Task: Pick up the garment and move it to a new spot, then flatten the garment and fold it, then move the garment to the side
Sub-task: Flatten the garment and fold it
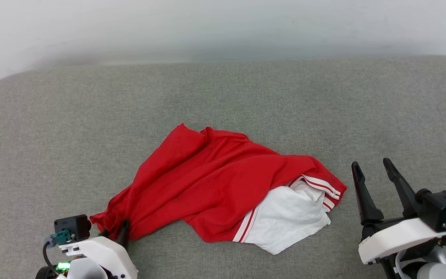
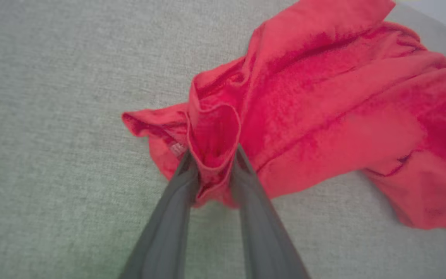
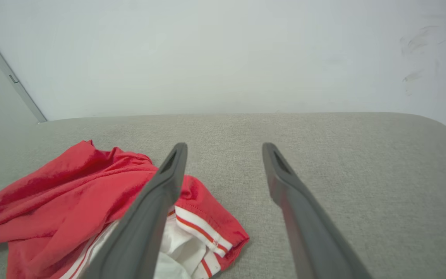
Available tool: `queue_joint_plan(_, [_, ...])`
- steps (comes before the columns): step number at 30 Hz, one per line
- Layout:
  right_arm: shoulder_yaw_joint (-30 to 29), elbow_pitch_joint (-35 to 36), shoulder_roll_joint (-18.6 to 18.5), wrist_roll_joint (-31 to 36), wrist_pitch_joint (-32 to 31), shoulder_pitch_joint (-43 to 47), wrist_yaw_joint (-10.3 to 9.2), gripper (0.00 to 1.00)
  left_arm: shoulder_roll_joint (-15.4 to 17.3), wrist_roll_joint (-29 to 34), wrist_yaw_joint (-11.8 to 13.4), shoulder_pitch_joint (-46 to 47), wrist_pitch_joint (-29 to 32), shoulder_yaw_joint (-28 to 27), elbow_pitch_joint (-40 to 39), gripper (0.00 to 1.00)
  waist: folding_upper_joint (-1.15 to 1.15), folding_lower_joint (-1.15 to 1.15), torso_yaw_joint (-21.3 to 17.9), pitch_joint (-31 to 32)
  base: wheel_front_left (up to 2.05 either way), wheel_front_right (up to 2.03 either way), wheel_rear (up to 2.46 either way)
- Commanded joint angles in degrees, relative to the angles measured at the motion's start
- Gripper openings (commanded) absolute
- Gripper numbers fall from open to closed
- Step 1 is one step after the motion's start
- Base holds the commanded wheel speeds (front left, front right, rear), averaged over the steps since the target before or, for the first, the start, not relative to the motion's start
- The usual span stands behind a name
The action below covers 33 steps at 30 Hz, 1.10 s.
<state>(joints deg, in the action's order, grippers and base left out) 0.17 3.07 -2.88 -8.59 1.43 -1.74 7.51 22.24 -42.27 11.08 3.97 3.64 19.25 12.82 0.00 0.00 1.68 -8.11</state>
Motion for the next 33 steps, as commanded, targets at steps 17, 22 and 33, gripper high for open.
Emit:
queue_joint_plan(17, [-1.06,2.13,0.02,0.6,-2.11,4.24,-0.03,1.0,-1.77,12.25,-0.42,4.12,-13.73,6.26,-8.55,1.0,0.0,0.0,-1.62,6.26,0.0,0.0,0.0])
queue_joint_plan(22, [-1.43,2.41,0.02,0.31,-2.2,4.1,-0.03,1.0,-2.2,13.21,-2.76,6.38,-7.75,11.17,-10.33,1.0,0.0,0.0,-2.32,5.82,0.0,0.0,0.0])
queue_joint_plan(33, [-1.26,1.74,0.03,-0.99,-1.39,2.22,-0.03,1.0,-4.4,12.3,-12.14,14.61,14.11,24.84,-8.9,1.0,0.0,0.0,-4.75,1.62,0.0,0.0,0.0])
